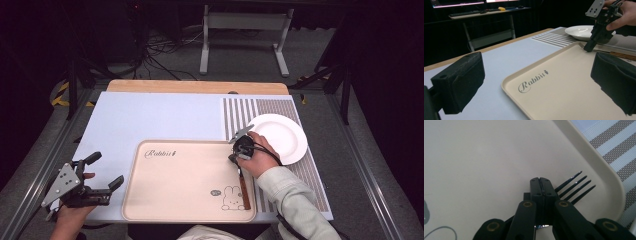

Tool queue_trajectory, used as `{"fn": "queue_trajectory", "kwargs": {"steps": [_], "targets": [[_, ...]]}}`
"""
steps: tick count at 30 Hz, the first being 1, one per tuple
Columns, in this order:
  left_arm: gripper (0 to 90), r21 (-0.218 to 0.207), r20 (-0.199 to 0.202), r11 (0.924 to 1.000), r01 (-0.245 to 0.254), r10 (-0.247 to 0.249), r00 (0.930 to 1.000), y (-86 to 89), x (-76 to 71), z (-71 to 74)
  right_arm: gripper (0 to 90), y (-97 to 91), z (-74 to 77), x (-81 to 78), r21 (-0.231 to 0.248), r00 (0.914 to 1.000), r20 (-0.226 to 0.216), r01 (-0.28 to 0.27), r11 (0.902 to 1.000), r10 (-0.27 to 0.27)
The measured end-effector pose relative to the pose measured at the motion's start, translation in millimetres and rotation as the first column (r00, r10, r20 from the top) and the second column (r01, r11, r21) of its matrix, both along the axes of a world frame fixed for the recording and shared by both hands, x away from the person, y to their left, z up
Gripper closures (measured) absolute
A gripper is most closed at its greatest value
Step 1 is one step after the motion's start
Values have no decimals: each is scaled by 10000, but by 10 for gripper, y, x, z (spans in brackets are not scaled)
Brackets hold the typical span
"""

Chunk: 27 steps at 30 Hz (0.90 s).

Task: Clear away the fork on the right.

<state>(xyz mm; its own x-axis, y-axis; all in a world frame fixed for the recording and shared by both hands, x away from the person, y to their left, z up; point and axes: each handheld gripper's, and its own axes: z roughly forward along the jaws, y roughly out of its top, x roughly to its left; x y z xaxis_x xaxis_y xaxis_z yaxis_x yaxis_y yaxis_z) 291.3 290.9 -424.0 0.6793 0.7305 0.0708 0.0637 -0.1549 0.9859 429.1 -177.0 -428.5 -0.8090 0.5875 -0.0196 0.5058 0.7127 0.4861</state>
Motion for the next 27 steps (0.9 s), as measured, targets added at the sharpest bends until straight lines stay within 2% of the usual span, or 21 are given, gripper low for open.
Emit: {"fn": "queue_trajectory", "kwargs": {"steps": [12,20,25,27], "targets": [[0,54,-8,10000,33,-33,10000,-1,0,2,900,-110,4,4,-32,9983,-30,576,9983,-576],[0,76,-22,10000,48,-48,10000,0,0,4,899,-122,20,-2,175,9984,102,550,9983,-551],[0,77,-31,10000,38,-38,10000,0,-2,3,814,-115,129,-43,683,9982,449,356,9970,-388],[0,89,-17,10000,37,-37,10000,-1,-2,3,719,-117,190,-60,826,9964,804,212,9964,-278]]}}
